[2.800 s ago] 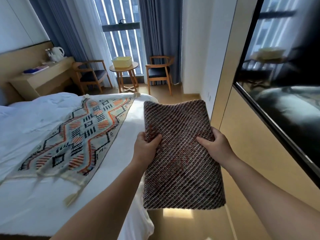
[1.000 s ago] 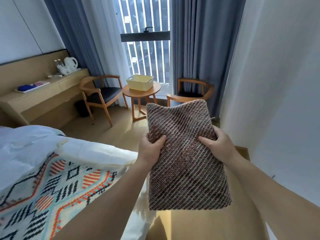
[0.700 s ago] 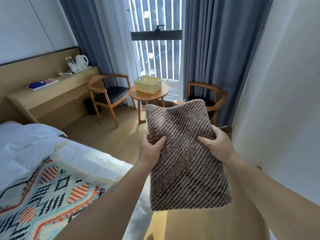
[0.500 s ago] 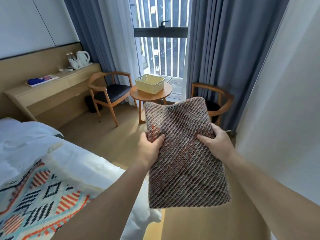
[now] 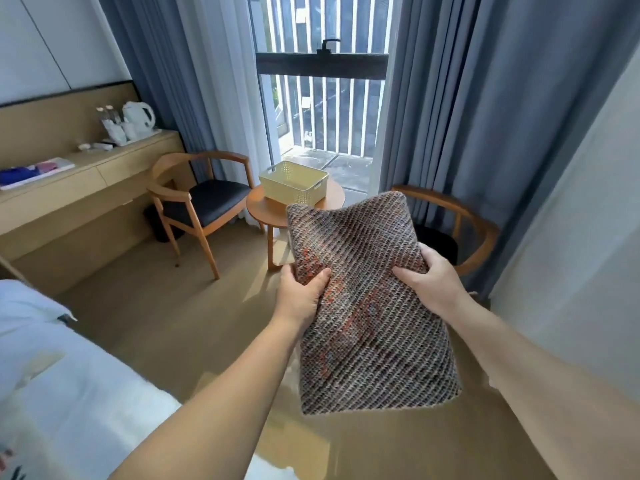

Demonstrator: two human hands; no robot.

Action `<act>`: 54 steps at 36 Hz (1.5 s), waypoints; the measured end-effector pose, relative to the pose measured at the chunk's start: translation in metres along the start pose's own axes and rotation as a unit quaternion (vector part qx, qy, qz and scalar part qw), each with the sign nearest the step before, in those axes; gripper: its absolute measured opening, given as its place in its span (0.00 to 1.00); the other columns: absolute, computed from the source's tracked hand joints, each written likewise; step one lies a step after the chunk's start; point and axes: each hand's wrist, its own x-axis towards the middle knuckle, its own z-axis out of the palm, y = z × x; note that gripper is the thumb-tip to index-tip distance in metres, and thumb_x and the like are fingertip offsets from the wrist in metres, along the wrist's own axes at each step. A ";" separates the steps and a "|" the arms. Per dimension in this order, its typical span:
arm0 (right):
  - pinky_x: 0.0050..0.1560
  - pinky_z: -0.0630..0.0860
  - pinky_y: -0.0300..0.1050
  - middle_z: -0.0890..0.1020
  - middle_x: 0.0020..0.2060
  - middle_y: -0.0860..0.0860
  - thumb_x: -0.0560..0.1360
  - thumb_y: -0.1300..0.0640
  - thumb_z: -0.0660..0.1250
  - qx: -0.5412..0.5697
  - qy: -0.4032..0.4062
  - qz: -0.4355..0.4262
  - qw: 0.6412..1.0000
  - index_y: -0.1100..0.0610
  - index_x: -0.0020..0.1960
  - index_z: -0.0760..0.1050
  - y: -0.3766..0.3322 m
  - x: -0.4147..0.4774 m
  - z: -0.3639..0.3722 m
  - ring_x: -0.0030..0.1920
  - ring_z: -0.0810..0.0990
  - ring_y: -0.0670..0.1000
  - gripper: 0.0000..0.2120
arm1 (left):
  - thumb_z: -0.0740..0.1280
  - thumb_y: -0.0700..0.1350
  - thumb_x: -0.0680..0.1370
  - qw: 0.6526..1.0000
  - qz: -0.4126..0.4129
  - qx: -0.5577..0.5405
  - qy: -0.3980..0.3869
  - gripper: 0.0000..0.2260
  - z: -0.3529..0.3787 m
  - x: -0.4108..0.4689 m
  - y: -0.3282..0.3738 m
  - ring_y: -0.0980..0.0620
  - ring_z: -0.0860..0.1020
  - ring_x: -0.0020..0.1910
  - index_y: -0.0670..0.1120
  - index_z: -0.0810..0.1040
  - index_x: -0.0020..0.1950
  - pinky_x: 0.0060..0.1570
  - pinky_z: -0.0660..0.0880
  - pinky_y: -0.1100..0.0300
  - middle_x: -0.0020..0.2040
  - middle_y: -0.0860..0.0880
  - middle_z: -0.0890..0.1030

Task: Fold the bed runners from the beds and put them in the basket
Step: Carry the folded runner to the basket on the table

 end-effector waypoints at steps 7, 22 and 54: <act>0.56 0.78 0.52 0.82 0.53 0.45 0.74 0.56 0.72 0.031 -0.022 0.004 0.999 0.48 0.65 0.73 -0.004 0.098 0.024 0.52 0.82 0.46 0.21 | 0.75 0.47 0.72 0.999 -0.009 -0.035 0.005 0.18 0.000 0.096 0.006 0.48 0.81 0.51 0.49 0.71 0.57 0.56 0.77 0.44 0.53 0.48 0.81; 0.44 0.76 0.35 0.82 0.48 0.44 0.74 0.60 0.71 0.039 -0.093 -0.019 0.995 0.54 0.63 0.74 0.011 0.317 0.079 0.46 0.81 0.40 0.18 | 0.72 0.52 0.74 0.994 0.000 0.067 0.088 0.15 0.017 0.287 0.004 0.53 0.78 0.49 0.50 0.70 0.55 0.51 0.74 0.54 0.50 0.52 0.78; 0.50 0.78 0.46 0.83 0.47 0.46 0.73 0.58 0.71 -0.062 -0.082 -0.041 0.994 0.46 0.58 0.75 -0.016 0.754 0.159 0.46 0.81 0.47 0.16 | 0.69 0.50 0.76 0.983 0.060 0.176 0.008 0.16 0.047 0.719 0.044 0.54 0.75 0.54 0.49 0.69 0.60 0.55 0.69 0.59 0.55 0.54 0.76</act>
